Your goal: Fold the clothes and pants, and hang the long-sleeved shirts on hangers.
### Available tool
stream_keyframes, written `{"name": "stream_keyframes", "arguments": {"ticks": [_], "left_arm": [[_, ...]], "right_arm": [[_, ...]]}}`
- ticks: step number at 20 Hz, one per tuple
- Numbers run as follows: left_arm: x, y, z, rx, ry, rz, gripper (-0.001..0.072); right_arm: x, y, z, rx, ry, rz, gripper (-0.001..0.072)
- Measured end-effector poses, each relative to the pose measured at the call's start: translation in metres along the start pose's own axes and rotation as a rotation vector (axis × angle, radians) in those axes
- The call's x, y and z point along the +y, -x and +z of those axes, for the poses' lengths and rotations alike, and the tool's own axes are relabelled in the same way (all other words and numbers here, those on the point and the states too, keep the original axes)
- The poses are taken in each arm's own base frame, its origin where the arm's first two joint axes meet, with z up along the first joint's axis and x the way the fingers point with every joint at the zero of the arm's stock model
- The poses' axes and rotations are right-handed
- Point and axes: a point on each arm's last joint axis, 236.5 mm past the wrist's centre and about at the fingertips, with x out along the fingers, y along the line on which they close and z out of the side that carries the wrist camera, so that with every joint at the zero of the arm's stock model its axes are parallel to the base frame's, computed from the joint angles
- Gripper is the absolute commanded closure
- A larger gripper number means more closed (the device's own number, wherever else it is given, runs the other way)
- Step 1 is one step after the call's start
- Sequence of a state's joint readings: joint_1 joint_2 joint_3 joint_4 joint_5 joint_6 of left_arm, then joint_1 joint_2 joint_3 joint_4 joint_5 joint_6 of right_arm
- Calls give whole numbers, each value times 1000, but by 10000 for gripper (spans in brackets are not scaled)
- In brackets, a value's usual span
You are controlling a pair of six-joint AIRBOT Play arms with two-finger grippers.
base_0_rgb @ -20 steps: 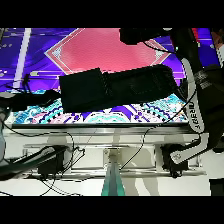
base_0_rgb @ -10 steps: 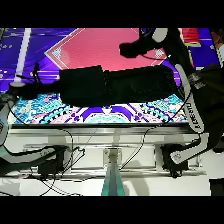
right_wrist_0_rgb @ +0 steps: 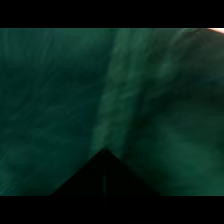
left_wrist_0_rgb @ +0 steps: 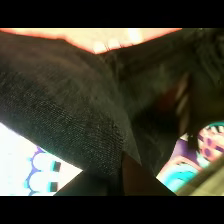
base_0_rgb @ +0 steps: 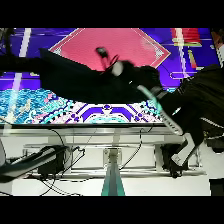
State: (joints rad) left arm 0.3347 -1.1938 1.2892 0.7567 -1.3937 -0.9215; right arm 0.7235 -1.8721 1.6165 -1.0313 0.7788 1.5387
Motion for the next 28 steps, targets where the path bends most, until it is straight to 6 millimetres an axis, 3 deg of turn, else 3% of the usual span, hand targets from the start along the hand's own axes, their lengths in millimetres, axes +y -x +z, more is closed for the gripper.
{"name": "stream_keyframes", "arguments": {"ticks": [2,4,6,7,9,12,16,17,18,19,20,22,24,26,28], "left_arm": [[-4,22,6,-32,-43,63,678],[-7,35,12,-61,-68,104,677],[-12,37,15,-72,-86,112,677],[-16,35,16,-68,-96,103,677],[-29,24,17,-55,-118,68,677],[-60,-10,16,-11,-157,-31,677],[-130,-79,21,6,-194,-225,661],[-150,-98,21,6,-195,-271,538],[-173,-119,20,1,-187,-322,270],[-198,-138,20,-8,-167,-375,45],[-222,-158,13,0,-148,-422,9],[-260,-189,3,2,-98,-489,9],[-285,-209,-10,13,-91,-524,11],[-292,-220,-13,0,-93,-527,13],[-284,-226,-10,-13,-98,-507,53]], "right_arm": [[44,-21,-15,2,47,46,695],[73,-29,-22,-6,112,63,695],[80,-25,-17,-22,175,45,695],[73,-18,-7,-35,205,17,695],[45,2,9,-34,228,-50,694],[-29,53,37,-21,191,-183,695],[-132,141,58,-29,37,-321,695],[-152,163,60,-37,-3,-347,695],[-173,187,62,-52,-44,-373,695],[-193,210,61,-63,-85,-400,695],[-210,229,60,-77,-118,-423,695],[-239,265,57,-106,-186,-459,695],[-266,294,48,-117,-243,-492,695],[-291,313,31,-96,-278,-520,696],[-312,324,9,-54,-310,-532,697]]}}
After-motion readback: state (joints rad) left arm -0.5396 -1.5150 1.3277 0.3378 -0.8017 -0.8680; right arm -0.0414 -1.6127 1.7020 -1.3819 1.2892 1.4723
